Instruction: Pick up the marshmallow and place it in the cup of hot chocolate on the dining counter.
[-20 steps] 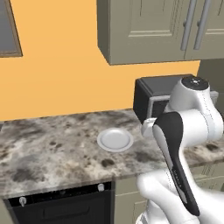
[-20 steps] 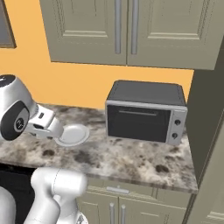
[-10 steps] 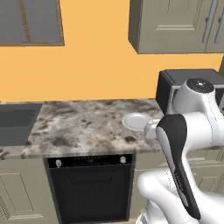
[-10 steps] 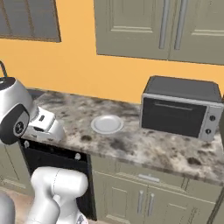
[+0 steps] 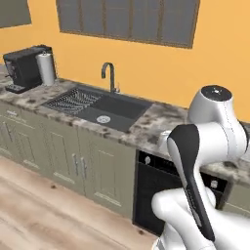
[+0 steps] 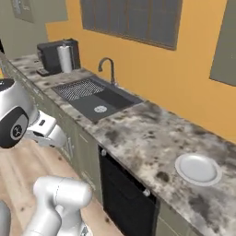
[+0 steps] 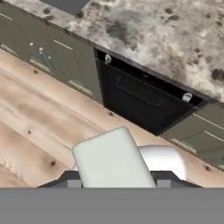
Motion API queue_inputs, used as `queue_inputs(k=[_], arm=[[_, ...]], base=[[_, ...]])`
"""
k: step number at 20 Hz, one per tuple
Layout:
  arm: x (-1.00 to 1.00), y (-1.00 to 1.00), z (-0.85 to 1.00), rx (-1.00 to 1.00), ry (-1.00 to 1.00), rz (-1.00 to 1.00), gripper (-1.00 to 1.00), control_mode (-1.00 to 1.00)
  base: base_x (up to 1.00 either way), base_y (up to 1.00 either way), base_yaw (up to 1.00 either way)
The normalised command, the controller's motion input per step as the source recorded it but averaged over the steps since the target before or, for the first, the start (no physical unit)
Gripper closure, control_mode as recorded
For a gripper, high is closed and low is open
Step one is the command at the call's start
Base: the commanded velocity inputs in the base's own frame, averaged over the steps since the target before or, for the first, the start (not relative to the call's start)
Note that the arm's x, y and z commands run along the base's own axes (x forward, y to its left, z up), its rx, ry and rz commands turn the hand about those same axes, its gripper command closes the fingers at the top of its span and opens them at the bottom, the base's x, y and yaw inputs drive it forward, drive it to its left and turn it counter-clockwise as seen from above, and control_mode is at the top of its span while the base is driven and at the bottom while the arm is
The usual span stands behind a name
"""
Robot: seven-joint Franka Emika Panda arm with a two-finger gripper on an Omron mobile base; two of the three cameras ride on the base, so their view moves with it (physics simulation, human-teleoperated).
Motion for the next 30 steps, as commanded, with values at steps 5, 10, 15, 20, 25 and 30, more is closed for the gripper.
queue_inputs(k=[5, 10, 15, 20, 25, 30], arm=[[0.00, 0.00, 0.00, 0.00, 0.00, 0.00, 1.00, 1.00], [0.00, 0.00, 0.00, 0.00, 0.00, 0.00, 1.00, 1.00], [0.00, 0.00, 0.00, 0.00, 0.00, 0.00, 1.00, 1.00], [0.00, 0.00, 0.00, 0.00, 0.00, 0.00, 1.00, 1.00], [0.00, 0.00, 0.00, 0.00, 0.00, 0.00, 1.00, 1.00], [0.00, 0.00, 0.00, 0.00, 0.00, 0.00, 1.00, 1.00]], base=[[0.00, 0.18, 0.98], [0.00, 0.29, 0.94], [0.00, 0.18, 0.91], [-0.13, 0.19, 0.75], [-0.75, 0.43, 0.25], [-1.00, 0.86, 0.03]])
